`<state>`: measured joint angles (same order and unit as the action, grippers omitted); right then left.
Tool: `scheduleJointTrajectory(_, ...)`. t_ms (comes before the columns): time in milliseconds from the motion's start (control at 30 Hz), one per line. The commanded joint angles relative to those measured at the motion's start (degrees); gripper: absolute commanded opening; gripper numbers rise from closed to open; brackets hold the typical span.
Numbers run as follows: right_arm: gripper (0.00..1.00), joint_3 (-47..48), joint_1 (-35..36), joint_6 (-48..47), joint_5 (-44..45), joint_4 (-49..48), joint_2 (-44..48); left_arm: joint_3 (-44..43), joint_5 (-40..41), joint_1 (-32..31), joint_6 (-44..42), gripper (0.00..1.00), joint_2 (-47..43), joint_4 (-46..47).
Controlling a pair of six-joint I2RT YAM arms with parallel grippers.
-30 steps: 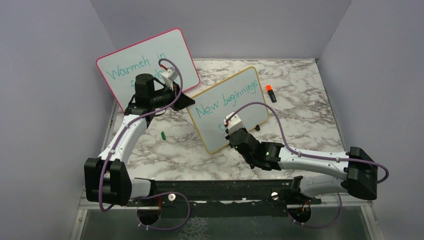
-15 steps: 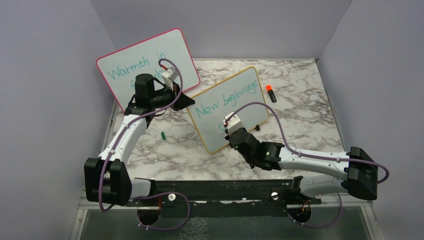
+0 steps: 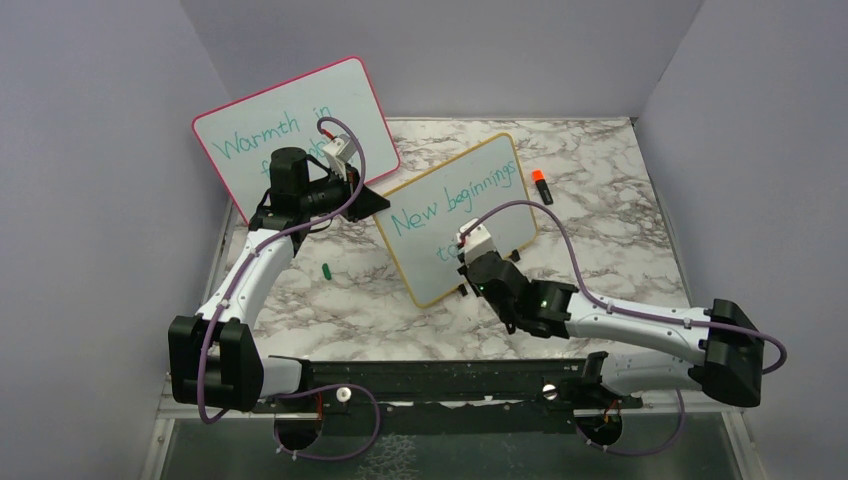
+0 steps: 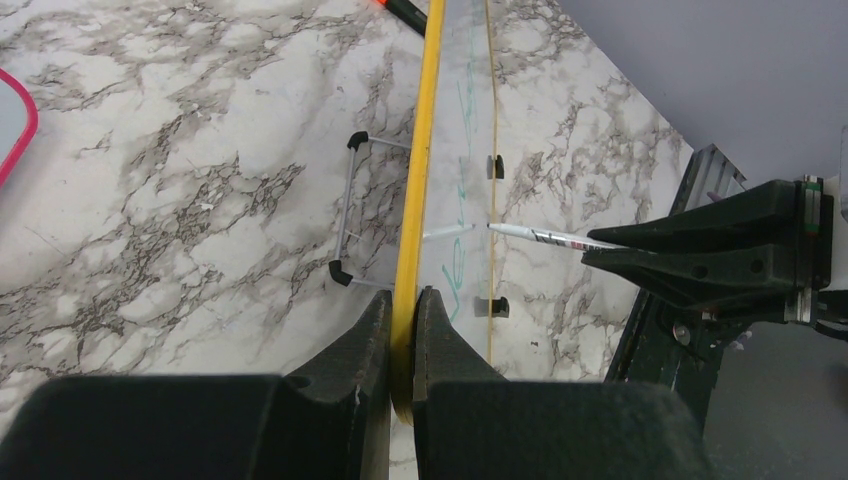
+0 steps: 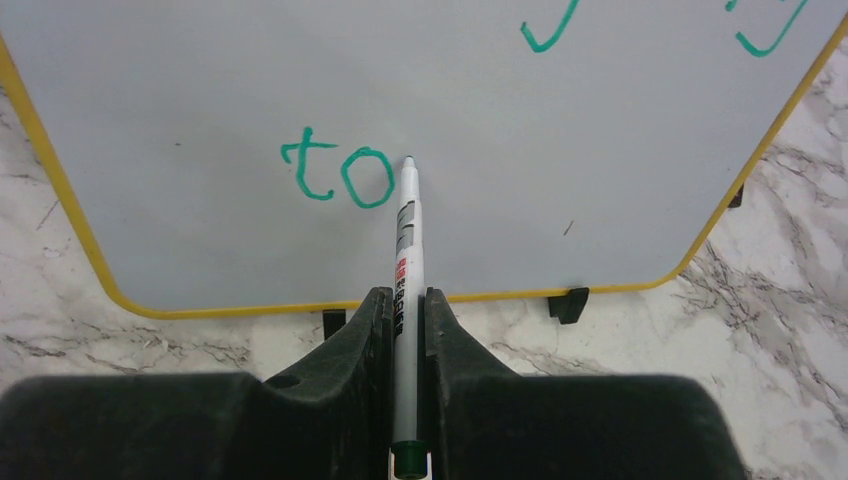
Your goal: Write a sentence on the whiteboard
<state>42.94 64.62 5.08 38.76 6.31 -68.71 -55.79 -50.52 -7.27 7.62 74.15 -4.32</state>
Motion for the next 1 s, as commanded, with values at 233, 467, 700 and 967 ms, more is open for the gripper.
scheduleJointTrajectory(233, 0.00, -1.7, -3.0, 0.8, 0.3, -0.3, 2.6, 1.6, 6.8, 0.1, -3.9, 0.00, 0.9, -2.0)
scheduleJointTrajectory(467, 0.00, -1.7, -3.4, 0.8, -1.1, -1.1, 1.5, 1.5, 6.8, 0.1, -3.9, 0.00, 1.2, -2.0)
scheduleJointTrajectory(700, 0.00, -1.7, -3.9, 0.5, -2.0, -2.4, 0.2, 1.5, 6.8, 0.1, -3.9, 0.00, 1.2, -2.0)
scheduleJointTrajectory(967, 0.00, -1.4, -4.1, -0.4, -2.7, -4.4, -0.1, 1.5, 6.7, 0.1, -4.0, 0.00, 1.2, -2.0)
